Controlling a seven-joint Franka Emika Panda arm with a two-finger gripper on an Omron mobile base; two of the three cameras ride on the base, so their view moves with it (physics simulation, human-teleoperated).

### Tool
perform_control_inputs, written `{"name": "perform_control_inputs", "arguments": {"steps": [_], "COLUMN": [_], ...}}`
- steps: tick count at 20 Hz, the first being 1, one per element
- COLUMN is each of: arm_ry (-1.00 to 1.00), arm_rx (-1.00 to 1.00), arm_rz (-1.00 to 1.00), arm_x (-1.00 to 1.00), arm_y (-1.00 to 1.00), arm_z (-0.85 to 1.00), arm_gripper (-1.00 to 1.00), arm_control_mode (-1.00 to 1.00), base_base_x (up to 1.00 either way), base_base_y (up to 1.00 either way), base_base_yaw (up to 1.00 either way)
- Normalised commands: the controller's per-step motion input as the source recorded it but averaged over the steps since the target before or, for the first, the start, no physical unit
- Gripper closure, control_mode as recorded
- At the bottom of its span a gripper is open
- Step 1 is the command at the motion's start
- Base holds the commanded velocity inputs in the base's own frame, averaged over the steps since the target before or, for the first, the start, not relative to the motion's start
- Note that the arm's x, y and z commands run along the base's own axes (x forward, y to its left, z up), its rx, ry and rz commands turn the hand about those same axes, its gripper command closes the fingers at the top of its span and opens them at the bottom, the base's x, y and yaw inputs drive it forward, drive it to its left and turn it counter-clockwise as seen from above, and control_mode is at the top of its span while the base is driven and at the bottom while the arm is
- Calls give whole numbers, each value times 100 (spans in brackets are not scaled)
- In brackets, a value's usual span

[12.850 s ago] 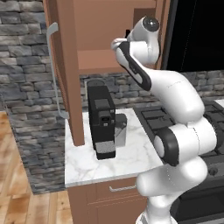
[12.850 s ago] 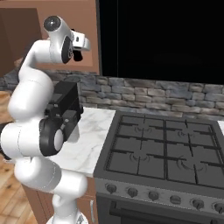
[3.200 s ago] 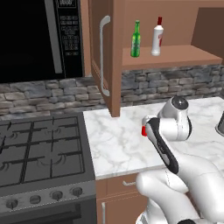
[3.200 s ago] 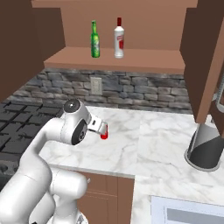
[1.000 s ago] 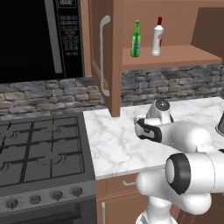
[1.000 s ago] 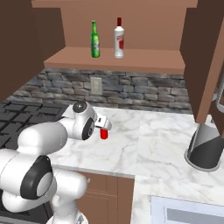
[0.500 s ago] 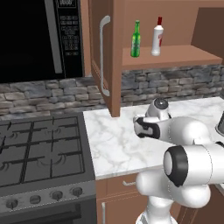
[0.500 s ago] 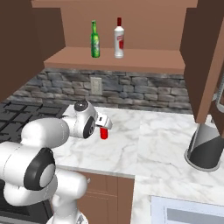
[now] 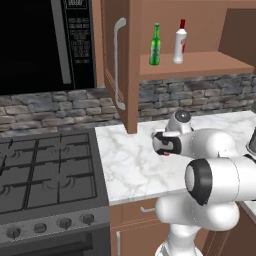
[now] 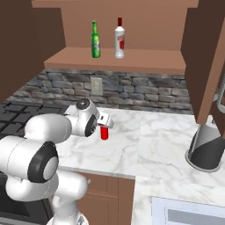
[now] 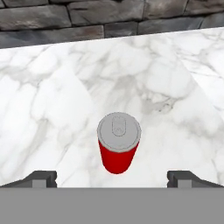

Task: Sort all alcoholic drinks to one cabinet, and non-alcoholic drinks to the other.

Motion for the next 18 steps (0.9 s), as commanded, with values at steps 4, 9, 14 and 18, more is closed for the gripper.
{"name": "perform_control_inputs", "arguments": {"steps": [4, 9, 14, 18], "arm_ry": [2, 1, 1, 0], "arm_rx": [0, 0, 0, 0], "arm_rz": [0, 0, 0, 0], "arm_x": [11, 4, 1, 3], "arm_y": [0, 0, 0, -1], "arm_z": [-6, -13, -18, -14], "arm_gripper": [-100, -100, -100, -100], "arm_control_mode": [-100, -100, -100, -100], "base_base_x": [0, 0, 0, 0], "base_base_y": [0, 0, 0, 0], "base_base_yaw": [0, 0, 0, 0]}}
